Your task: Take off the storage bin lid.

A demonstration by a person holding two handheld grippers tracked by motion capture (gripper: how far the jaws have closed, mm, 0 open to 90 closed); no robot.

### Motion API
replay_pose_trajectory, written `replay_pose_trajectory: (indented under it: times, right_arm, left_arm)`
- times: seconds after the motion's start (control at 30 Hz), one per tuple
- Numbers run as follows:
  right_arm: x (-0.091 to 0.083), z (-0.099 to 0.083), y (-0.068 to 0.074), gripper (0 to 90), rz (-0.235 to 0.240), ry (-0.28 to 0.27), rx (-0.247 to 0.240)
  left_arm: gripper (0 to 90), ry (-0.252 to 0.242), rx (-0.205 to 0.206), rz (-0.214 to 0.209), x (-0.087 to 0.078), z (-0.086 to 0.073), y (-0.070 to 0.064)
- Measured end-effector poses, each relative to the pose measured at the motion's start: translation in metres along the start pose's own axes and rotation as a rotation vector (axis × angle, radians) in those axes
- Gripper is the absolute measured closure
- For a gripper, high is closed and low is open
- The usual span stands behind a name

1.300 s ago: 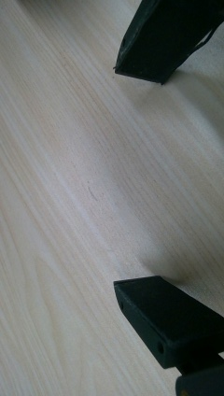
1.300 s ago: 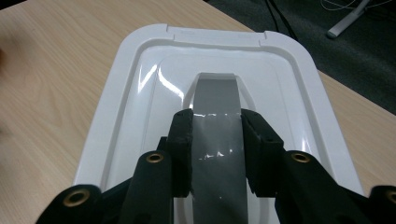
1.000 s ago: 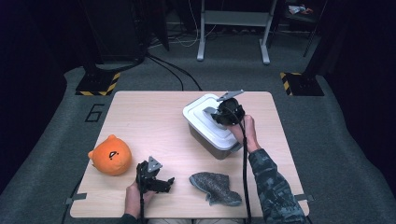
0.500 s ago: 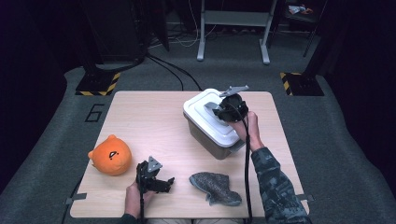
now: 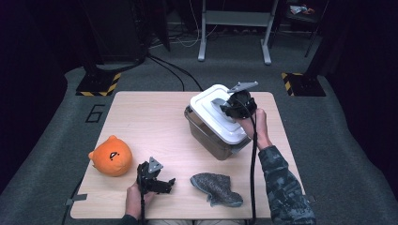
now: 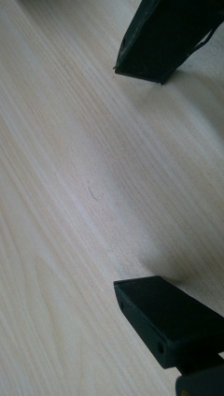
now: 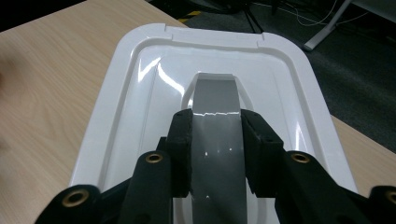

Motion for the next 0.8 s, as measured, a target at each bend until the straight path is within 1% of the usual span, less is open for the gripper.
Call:
replay_pose_trajectory:
  times: [0.03,0.1,0.17,0.2,0.23,0.27,0.3,0.4,0.43,0.47,0.5,0.53,0.57,0.6,0.7,0.73,0.77,0.8]
  right_arm:
    - [-0.001,0.0,-0.002,66.4,-0.005,-0.002,0.002]
    - [-0.004,-0.002,-0.006,66.4,-0.01,-0.002,0.019]
    - [-0.006,-0.003,-0.01,66.4,-0.014,-0.003,0.027]
    - [-0.008,-0.003,-0.012,66.4,-0.019,-0.004,0.017]
    - [-0.009,-0.003,-0.014,66.4,-0.022,-0.002,0.029]
    - [-0.011,-0.003,-0.016,66.4,-0.025,-0.006,0.033]
    - [-0.012,-0.003,-0.019,66.4,-0.029,-0.007,0.028]
    - [-0.017,-0.004,-0.026,66.4,-0.041,-0.016,0.041]
    - [-0.018,-0.004,-0.028,66.3,-0.043,-0.018,0.039]
    - [-0.019,-0.005,-0.03,66.4,-0.048,-0.018,0.05]
    - [-0.021,-0.006,-0.033,66.4,-0.053,-0.019,0.037]
    - [-0.022,-0.006,-0.034,66.4,-0.055,-0.019,0.055]
    - [-0.024,-0.007,-0.036,66.4,-0.061,-0.022,0.048]
    - [-0.025,-0.007,-0.037,66.3,-0.064,-0.02,0.065]
    - [-0.027,-0.009,-0.043,66.4,-0.078,-0.024,0.064]
    - [-0.029,-0.011,-0.045,66.3,-0.079,-0.02,0.075]
    - [-0.029,-0.011,-0.047,66.3,-0.085,-0.024,0.075]
    - [-0.03,-0.012,-0.049,66.4,-0.091,-0.024,0.088]
  left_arm:
    - [0.1,-0.005,-0.006,0.0,0.0,0.0,0.0]
    - [0.1,-0.003,0.001,0.003,0.0,0.0,0.0]
    - [0.1,-0.004,-0.003,0.0,0.0,0.0,0.0]
    - [0.1,-0.004,-0.005,0.001,0.0,0.0,0.0]
    - [0.1,-0.005,-0.008,-0.001,0.0,0.0,-0.001]
    - [0.1,-0.004,0.0,0.002,0.0,0.0,0.0]
    - [0.1,-0.003,-0.001,0.0,0.0,0.0,0.0]
    - [0.1,-0.004,-0.001,0.0,0.0,0.0,0.0]
    - [0.1,0.0,0.0,0.0,0.0,0.0,0.0]
    - [0.1,-0.003,-0.003,-0.002,0.0,0.0,0.0]
    - [0.1,-0.004,-0.002,0.002,0.0,0.0,0.0]
    - [0.1,-0.003,0.001,0.002,0.0,0.0,0.0]
    - [0.1,-0.002,-0.001,-0.001,0.0,0.0,0.0]
    - [0.1,0.0,0.002,0.001,0.0,0.0,0.0]
    - [0.1,-0.004,0.001,0.002,0.0,0.0,0.0]
    - [0.1,-0.004,-0.005,0.0,0.0,0.0,0.0]
    - [0.1,-0.004,0.0,0.002,0.0,0.0,0.0]
    - [0.1,-0.003,-0.005,-0.001,0.0,0.0,0.0]
Point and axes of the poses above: each handheld gripper's, and its own axes: x roughly forward along the jaws, z roughly out of its top, y roughly to its left, the point moved 8 cm from there along x, roughly forward along the jaws, and after that the axes turned 2 degrees about y, right-handed, at the moved point
